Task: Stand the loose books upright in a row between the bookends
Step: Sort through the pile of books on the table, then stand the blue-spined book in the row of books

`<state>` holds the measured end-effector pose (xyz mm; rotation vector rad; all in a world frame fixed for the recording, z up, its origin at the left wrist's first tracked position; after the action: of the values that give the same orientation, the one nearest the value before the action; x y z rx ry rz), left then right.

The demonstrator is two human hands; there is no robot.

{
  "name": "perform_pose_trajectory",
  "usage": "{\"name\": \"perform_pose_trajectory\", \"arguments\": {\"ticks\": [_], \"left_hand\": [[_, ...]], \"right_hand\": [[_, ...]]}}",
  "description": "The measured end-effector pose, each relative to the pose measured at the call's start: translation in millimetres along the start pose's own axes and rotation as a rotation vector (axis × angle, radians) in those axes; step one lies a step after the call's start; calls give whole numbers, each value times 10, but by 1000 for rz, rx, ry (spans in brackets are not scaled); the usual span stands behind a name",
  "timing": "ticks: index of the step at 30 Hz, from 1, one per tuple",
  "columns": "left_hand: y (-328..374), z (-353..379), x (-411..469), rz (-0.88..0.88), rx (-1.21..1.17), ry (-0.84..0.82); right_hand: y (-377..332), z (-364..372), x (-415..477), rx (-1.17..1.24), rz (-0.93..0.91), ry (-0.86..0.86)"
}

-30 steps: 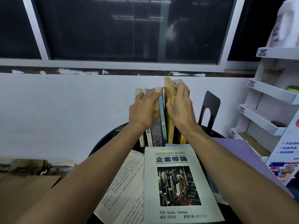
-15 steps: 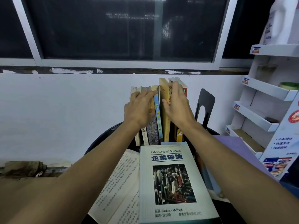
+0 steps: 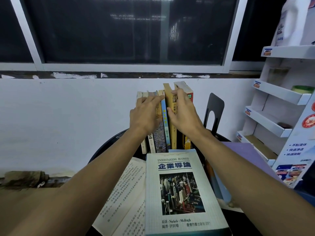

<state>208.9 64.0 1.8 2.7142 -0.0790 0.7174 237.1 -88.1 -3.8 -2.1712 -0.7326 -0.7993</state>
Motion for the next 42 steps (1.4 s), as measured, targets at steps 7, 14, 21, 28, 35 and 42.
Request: {"name": "perform_pose_trajectory", "arguments": {"ticks": [7, 14, 21, 28, 35, 42], "left_hand": [[2, 4, -4, 7, -9, -6], [-51, -16, -40, 6, -48, -15], [-166, -116, -175, 43, -107, 67], [-195, -157, -887, 68, -338, 149], [-394, 173, -1387, -123, -245, -355], [-332, 267, -1490, -193, -196, -427]], "right_hand": [[74, -107, -41, 56, 32, -236], [43, -233, -274, -27, 34, -283], [88, -482, -753, -184, 151, -410], [58, -575, -1286, -267, 226, -570], [-43, -540, -1412, -413, 184, -722], [-88, -441, -1371, -376, 291, -895]]}}
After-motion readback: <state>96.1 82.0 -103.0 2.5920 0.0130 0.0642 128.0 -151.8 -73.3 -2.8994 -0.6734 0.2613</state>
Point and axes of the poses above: each hand's wrist, its own x-axis towards the middle knuckle, its own z-axis out of the palm, y = z × x, the point moved 1 cm from there along x, towards the middle knuckle, and after that the axes turned 1 degree about -z, right-handed, at the moved point
